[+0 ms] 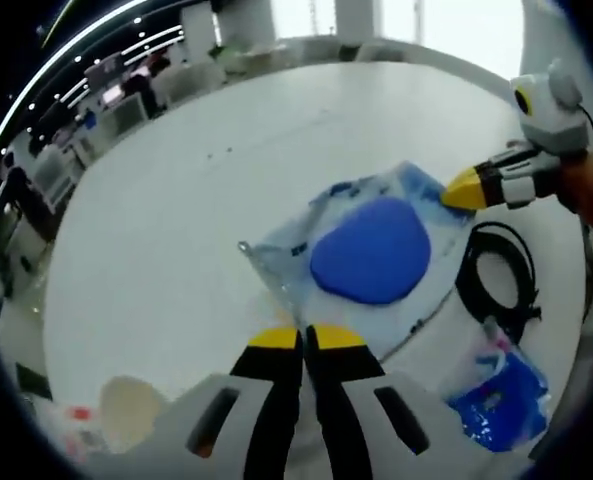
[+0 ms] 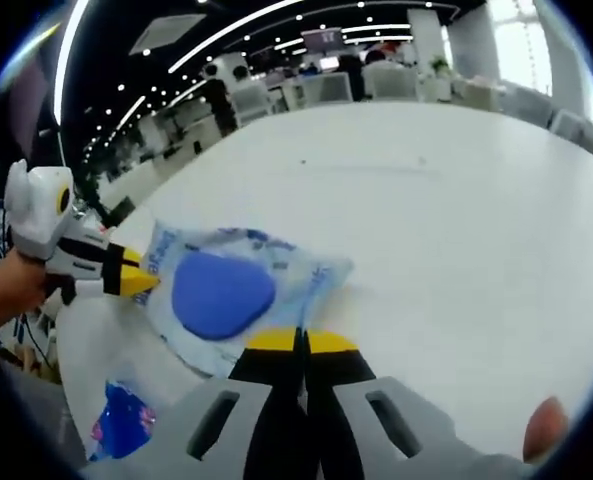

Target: Arrange the tabletop items into an orderly group along one side of the table until the central work area is clear of visible clutter.

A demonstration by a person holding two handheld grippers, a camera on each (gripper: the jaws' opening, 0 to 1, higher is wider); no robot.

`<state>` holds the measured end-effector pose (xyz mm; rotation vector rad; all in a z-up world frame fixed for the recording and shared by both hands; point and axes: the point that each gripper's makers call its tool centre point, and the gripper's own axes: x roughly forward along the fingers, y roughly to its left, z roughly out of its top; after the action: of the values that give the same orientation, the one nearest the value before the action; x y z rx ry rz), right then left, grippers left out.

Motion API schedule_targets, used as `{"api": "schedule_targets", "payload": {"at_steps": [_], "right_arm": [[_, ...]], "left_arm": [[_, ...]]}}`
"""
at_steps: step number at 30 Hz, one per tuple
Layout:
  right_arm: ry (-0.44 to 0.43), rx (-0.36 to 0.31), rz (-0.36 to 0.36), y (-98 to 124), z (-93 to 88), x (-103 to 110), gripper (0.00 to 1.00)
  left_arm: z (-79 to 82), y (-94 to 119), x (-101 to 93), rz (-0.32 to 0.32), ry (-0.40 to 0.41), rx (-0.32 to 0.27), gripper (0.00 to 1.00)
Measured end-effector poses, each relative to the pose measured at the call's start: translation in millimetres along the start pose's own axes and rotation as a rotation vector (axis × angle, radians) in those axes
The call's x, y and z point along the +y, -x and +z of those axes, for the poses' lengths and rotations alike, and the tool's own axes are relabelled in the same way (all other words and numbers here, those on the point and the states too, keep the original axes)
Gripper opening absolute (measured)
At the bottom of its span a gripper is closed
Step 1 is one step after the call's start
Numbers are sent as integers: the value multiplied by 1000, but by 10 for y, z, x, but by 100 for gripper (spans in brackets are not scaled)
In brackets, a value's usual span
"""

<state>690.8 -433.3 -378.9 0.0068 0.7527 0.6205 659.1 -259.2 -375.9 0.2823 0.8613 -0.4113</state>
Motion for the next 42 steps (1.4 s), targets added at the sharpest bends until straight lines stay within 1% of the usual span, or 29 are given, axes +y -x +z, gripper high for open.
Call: {"api": "schedule_targets", "payload": {"at_steps": [8, 11, 14, 17, 18, 20, 22, 26, 29, 32, 37, 42], "right_arm": [[1, 42, -1, 81, -108, 45, 1], [-9, 57, 3, 120, -150, 64, 1], [-17, 70, 5, 156, -192, 88, 1], [-31, 72, 19, 156, -207, 136, 1], [-32, 73, 24, 153, -209, 160, 1], [-24, 77, 26, 138, -218, 208, 1], [-14, 78, 17, 137, -217, 193, 1], [-35, 78, 21, 135, -216, 173, 1], [-62, 74, 26, 138, -213, 178, 1], [-71, 75, 26, 134, -218, 177, 1], [-87, 71, 24, 127, -218, 174, 1], [-96, 66, 21, 129, -218, 174, 1]], "left_arm": [[-141, 42, -109, -28, 35, 14, 0], [-193, 58, -143, -48, 73, 23, 0], [-235, 71, -163, -59, 93, 27, 0], [-267, 73, -143, -49, 96, 35, 0], [-280, 74, -111, -32, 95, 37, 0], [-310, 61, -87, -18, 84, 47, 1], [-299, 54, -75, -7, 68, 45, 2], [-286, 50, -10, 26, 49, 44, 10], [-297, 31, -3, 25, 52, 49, 11], [-306, 18, 4, 34, 36, 53, 12], [-295, 40, 9, 33, 52, 37, 15], [-273, 103, -9, 34, 64, 22, 21]]}}
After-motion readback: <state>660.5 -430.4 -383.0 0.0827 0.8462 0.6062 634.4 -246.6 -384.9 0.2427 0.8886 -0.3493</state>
